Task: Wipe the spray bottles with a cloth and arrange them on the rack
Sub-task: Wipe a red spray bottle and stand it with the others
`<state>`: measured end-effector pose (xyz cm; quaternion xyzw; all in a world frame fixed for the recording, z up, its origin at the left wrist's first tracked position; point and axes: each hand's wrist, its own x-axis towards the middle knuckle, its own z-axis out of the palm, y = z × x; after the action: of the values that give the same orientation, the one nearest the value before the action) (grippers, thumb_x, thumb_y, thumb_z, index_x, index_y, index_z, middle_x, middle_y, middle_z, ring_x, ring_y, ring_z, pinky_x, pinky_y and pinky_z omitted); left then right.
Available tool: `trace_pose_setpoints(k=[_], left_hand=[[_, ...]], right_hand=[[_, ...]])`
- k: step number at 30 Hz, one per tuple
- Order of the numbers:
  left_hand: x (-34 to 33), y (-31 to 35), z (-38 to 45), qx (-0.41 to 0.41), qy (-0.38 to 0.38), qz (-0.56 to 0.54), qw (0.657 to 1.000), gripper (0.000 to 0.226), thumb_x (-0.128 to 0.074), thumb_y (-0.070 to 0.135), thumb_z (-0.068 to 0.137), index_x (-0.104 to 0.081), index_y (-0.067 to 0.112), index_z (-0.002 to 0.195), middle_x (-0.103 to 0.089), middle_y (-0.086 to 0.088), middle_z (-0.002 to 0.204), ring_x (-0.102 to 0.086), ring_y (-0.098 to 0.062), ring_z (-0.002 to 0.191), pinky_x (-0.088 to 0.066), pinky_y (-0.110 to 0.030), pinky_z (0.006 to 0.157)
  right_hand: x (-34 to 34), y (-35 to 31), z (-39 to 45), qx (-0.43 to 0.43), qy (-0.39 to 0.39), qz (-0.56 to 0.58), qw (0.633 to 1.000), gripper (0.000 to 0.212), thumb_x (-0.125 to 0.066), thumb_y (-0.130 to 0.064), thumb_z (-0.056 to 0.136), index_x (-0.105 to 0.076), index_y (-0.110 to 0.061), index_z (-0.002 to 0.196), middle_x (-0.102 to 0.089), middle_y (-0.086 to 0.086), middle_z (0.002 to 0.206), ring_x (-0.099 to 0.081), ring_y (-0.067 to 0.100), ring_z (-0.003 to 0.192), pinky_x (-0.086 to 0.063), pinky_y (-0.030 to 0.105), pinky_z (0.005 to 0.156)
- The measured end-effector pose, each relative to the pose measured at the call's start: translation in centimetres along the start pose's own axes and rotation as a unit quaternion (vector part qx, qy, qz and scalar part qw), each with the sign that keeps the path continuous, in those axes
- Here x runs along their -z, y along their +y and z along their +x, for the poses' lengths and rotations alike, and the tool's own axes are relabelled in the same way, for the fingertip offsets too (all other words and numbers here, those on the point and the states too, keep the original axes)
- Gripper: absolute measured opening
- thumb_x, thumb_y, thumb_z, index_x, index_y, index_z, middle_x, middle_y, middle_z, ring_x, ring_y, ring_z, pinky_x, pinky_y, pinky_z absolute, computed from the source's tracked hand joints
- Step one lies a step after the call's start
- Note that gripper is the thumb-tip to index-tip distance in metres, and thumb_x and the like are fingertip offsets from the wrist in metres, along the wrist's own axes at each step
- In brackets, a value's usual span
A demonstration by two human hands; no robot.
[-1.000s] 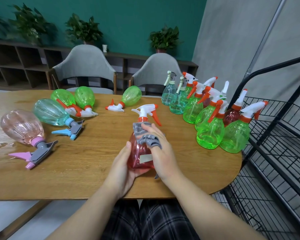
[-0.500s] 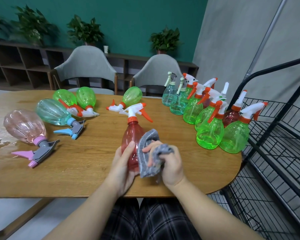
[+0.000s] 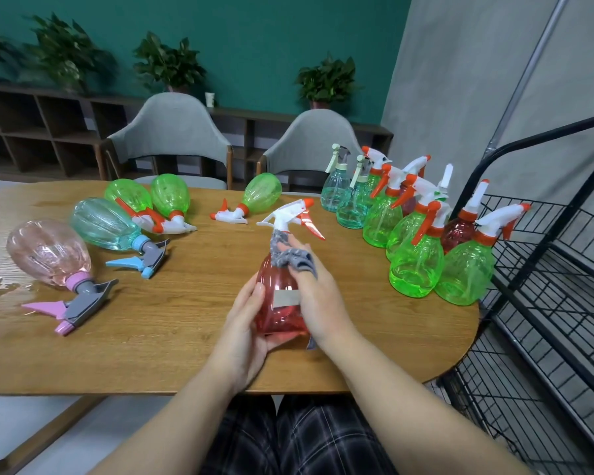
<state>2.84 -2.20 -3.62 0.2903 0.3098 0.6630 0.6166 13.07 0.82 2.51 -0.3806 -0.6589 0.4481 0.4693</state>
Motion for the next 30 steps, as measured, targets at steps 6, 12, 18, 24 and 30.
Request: trace_pose_setpoints(k=[6, 12, 18, 24, 30], left_hand=[[0.0, 0.0, 0.0, 0.045, 0.007, -0.04, 0.998, 0.05, -0.04, 0.042, 0.094, -0.053, 0.019, 0.136, -0.07, -0.008, 0.119, -0.071, -0.022, 0.099, -0.059, -0.044, 0.074], [-0.2, 0.4, -0.2, 0.059, -0.005, -0.044, 0.997, 0.071, -0.029, 0.064, 0.086, -0.057, 0.015, 0.129, -0.068, -0.015, 0.121, -0.069, -0.024, 0.104, -0.061, -0.037, 0.072], [0.0, 0.0, 0.0, 0.037, 0.039, -0.044, 0.998, 0.09, -0.073, 0.063, 0.07, -0.048, 0.009, 0.138, -0.06, -0.022, 0.132, -0.063, -0.034, 0.114, -0.059, -0.043, 0.076], [0.1, -0.1, -0.1, 0.019, 0.032, -0.018, 0.999, 0.06, -0.063, 0.054, 0.083, -0.054, 0.012, 0.126, -0.069, -0.019, 0.114, -0.071, -0.032, 0.092, -0.062, -0.039, 0.064], [-0.3, 0.0, -0.1, 0.02, 0.009, 0.02, 1.0, 0.047, -0.05, 0.045, 0.086, -0.062, 0.018, 0.123, -0.069, -0.016, 0.119, -0.07, -0.027, 0.1, -0.06, -0.042, 0.075]], right_hand=[[0.1, 1.4, -0.8, 0.102, -0.006, -0.074, 0.992, 0.039, -0.045, -0.014, 0.077, -0.071, -0.021, 0.105, -0.051, -0.039, 0.107, -0.035, -0.016, 0.124, -0.023, 0.007, 0.103], [0.6, 2.5, -1.8, 0.2, -0.046, -0.083, 0.975, 0.038, -0.044, -0.023, 0.064, -0.076, -0.011, 0.08, -0.068, 0.001, 0.106, -0.054, 0.005, 0.117, -0.027, 0.022, 0.109], [1.5, 1.7, -1.9, 0.139, -0.07, 0.105, 0.982, 0.02, -0.047, -0.025, 0.063, -0.065, -0.022, 0.053, -0.063, 0.002, 0.063, -0.06, 0.016, 0.071, -0.044, 0.023, 0.085], [2.8, 0.6, -0.1, -0.195, 0.148, 0.426, 0.871, 0.028, -0.04, -0.025, 0.097, -0.059, -0.005, 0.092, -0.066, 0.017, 0.088, -0.063, 0.029, 0.083, -0.049, 0.041, 0.082], [1.1, -0.5, 0.2, -0.07, -0.005, 0.144, 0.987, 0.025, -0.045, -0.016, 0.099, -0.063, -0.017, 0.115, -0.066, -0.003, 0.113, -0.063, 0.009, 0.107, -0.051, 0.026, 0.089]])
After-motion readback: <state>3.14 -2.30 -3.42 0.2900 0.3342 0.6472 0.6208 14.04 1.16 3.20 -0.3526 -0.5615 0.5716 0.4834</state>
